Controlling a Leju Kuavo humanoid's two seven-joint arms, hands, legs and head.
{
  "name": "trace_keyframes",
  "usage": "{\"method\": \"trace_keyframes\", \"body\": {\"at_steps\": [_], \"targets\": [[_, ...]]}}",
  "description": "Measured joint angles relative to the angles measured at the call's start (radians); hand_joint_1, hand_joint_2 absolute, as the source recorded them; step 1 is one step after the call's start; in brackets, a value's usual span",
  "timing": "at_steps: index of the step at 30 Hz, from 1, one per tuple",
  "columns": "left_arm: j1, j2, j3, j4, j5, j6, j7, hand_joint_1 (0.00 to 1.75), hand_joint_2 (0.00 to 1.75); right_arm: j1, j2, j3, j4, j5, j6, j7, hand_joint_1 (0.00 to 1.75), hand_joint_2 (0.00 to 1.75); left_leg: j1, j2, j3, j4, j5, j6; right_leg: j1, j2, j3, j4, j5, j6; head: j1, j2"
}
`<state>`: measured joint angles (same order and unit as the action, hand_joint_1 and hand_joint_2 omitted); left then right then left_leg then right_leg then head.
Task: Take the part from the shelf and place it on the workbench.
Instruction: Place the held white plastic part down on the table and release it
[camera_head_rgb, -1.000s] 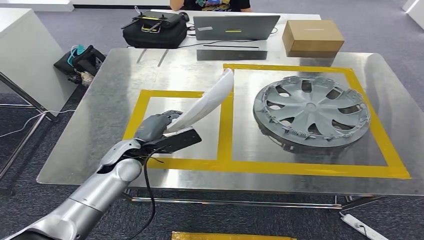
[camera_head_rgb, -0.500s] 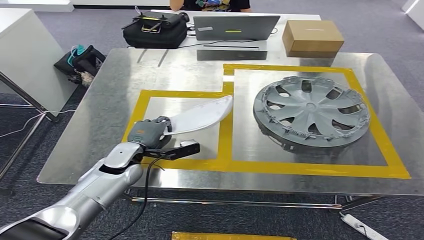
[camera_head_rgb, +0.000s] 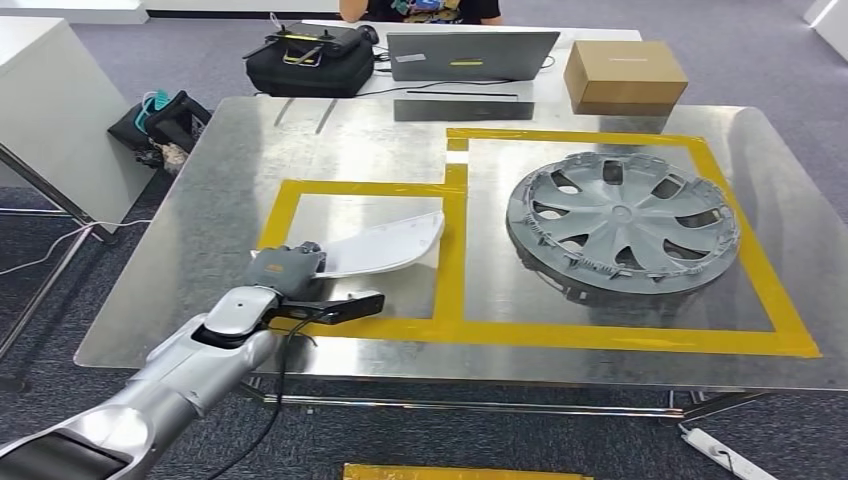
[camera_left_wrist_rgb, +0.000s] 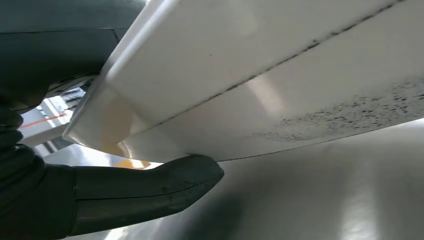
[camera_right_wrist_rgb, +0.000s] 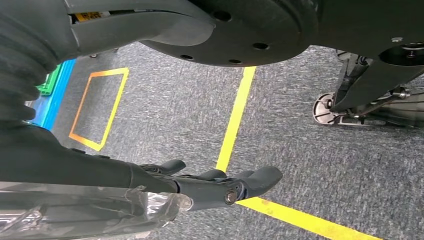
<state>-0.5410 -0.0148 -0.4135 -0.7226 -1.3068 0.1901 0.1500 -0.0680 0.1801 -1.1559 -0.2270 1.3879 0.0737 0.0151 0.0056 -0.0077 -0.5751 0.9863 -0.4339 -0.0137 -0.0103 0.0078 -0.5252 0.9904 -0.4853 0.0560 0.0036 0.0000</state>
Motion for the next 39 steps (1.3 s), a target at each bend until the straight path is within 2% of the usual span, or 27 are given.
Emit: {"method": "trace_keyframes", "body": {"at_steps": [1, 5, 11, 15, 20, 24, 28, 32, 34, 37, 39], "targets": [[-0.003, 0.001, 0.005, 0.007, -0.006, -0.014, 0.008, 1.75, 1.75, 0.000, 0.000, 0.001, 0.000, 0.000, 0.001, 0.000, 0.00, 1.75, 0.000, 0.000, 0.000, 0.000, 0.000, 0.000, 0.000, 0.000, 0.000, 0.000, 0.000, 0.000, 0.000, 0.000], [-0.027, -0.001, 0.020, 0.037, -0.038, -0.075, 0.054, 0.00, 1.75, -0.001, 0.000, 0.006, 0.000, 0.001, 0.002, 0.002, 0.00, 0.00, 0.000, 0.000, 0.001, 0.000, 0.000, 0.000, 0.000, 0.000, 0.001, 0.000, 0.000, 0.000, 0.000, 0.000], [-0.058, -0.006, 0.044, 0.080, -0.056, -0.108, 0.089, 0.00, 1.75, -0.001, -0.001, 0.008, 0.000, 0.001, 0.002, 0.011, 0.00, 0.00, 0.000, 0.000, 0.004, 0.000, 0.000, 0.000, 0.000, 0.000, 0.004, 0.000, 0.000, 0.000, 0.000, 0.000], [-0.070, -0.009, 0.065, 0.095, -0.054, -0.102, 0.099, 0.00, 0.00, -0.001, -0.001, 0.008, 0.000, 0.000, 0.002, 0.014, 0.00, 0.00, 0.000, 0.000, 0.007, 0.000, 0.000, 0.000, 0.000, 0.000, 0.007, 0.000, 0.000, 0.000, 0.000, 0.000], [-0.065, -0.012, 0.109, 0.098, 0.004, -0.056, 0.078, 0.00, 0.00, 0.000, -0.001, 0.008, 0.000, -0.002, 0.003, 0.017, 0.00, 0.00, 0.000, 0.000, 0.008, 0.000, 0.000, 0.000, 0.000, -0.001, 0.008, 0.000, 0.000, 0.000, 0.000, 0.000], [-0.021, -0.019, 0.164, 0.074, 0.128, 0.005, -0.047, 0.00, 0.00, 0.001, -0.001, 0.008, 0.000, -0.016, 0.002, 0.014, 0.00, 0.00, 0.000, 0.000, 0.008, 0.000, 0.001, 0.000, 0.000, 0.000, 0.008, 0.000, 0.000, 0.000, 0.000, 0.000], [0.062, -0.031, 0.226, -0.040, 0.293, -0.004, -0.186, 0.00, 0.00, 0.006, -0.001, 0.007, 0.000, -0.029, -0.001, 0.009, 0.00, 0.00, -0.001, 0.000, 0.007, 0.000, 0.000, 0.000, 0.000, 0.001, 0.007, 0.000, 0.000, 0.000, 0.000, 0.000], [0.106, -0.036, 0.260, -0.124, 0.345, -0.024, -0.218, 0.00, 0.00, 0.006, -0.001, 0.006, 0.000, -0.033, -0.001, 0.006, 0.00, 0.00, -0.001, 0.000, 0.006, 0.000, 0.000, 0.000, 0.000, 0.000, 0.006, 0.000, 0.000, 0.000, 0.000, 0.000], [0.120, -0.037, 0.270, -0.151, 0.409, -0.078, -0.258, 0.00, 0.00, 0.007, -0.001, 0.007, 0.000, -0.025, -0.006, 0.002, 0.00, 0.00, 0.000, 0.000, 0.006, 0.000, 0.000, 0.000, 0.000, 0.000, 0.006, 0.000, 0.000, 0.000, 0.000, 0.000], [0.164, -0.035, 0.285, -0.226, 0.656, -0.256, -0.395, 0.00, 0.00, 0.011, -0.001, 0.009, 0.000, -0.017, -0.016, -0.009, 0.00, 0.00, 0.000, 0.000, 0.006, -0.001, 0.000, 0.000, 0.000, 0.000, 0.006, 0.000, 0.000, 0.000, 0.000, 0.000], [0.212, -0.031, 0.289, -0.309, 0.820, -0.341, -0.463, 0.00, 0.00, 0.015, -0.002, 0.010, 0.000, -0.028, -0.017, -0.016, 0.00, 0.00, 0.000, 0.000, 0.006, -0.001, 0.000, 0.000, 0.000, 0.001, 0.006, 0.000, 0.000, -0.001, 0.000, 0.000]]}}
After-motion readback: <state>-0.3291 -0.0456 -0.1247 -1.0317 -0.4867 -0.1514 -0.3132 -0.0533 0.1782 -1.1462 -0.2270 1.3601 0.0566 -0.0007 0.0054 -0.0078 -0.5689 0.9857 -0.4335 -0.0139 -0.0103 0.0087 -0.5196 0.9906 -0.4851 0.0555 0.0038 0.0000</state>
